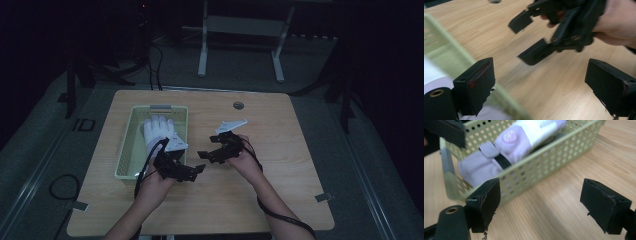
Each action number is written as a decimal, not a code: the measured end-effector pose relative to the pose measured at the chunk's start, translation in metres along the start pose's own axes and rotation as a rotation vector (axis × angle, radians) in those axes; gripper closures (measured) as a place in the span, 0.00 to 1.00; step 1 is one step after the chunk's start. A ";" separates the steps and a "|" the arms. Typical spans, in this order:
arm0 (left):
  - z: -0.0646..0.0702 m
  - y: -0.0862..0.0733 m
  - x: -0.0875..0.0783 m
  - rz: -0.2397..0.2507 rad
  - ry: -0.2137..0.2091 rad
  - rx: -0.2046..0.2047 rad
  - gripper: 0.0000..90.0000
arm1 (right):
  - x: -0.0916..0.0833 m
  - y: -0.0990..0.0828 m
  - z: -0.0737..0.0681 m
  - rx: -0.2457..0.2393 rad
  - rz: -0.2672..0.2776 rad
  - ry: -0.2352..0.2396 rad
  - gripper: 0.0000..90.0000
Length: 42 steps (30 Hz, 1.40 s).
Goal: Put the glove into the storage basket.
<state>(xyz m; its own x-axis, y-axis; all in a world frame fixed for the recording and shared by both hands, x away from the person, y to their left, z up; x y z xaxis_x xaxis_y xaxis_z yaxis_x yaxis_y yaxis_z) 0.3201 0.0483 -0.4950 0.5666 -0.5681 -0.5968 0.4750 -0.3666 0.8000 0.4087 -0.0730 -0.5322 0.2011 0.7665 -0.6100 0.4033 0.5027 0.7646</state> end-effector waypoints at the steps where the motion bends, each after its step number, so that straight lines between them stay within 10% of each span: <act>1: 0.004 0.000 0.002 -0.002 -0.002 0.013 0.11 | -0.002 -0.003 0.001 0.002 0.002 -0.001 0.18; 19: 0.064 -0.013 0.039 0.005 -0.126 0.104 0.12 | -0.038 -0.067 0.014 0.003 0.004 -0.008 0.18; 42: 0.101 -0.052 0.085 -0.019 -0.251 0.158 0.12 | -0.081 -0.135 0.035 0.023 0.002 -0.098 0.18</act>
<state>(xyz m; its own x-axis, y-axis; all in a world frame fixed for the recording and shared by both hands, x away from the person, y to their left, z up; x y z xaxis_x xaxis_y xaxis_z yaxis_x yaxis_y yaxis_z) 0.2757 -0.0553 -0.5809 0.3650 -0.7175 -0.5933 0.3622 -0.4776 0.8004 0.3690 -0.2171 -0.5928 0.2881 0.7237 -0.6271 0.4227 0.4915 0.7615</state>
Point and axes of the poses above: each handheld gripper's, and its own axes: x roughly forward along the jaws, y roughly out of its top, z roughly to its right, the point moved 6 cm from there along x, roughly forward along the jaws, and after that the axes turned 6 degrees about y, right-handed, at the moved point
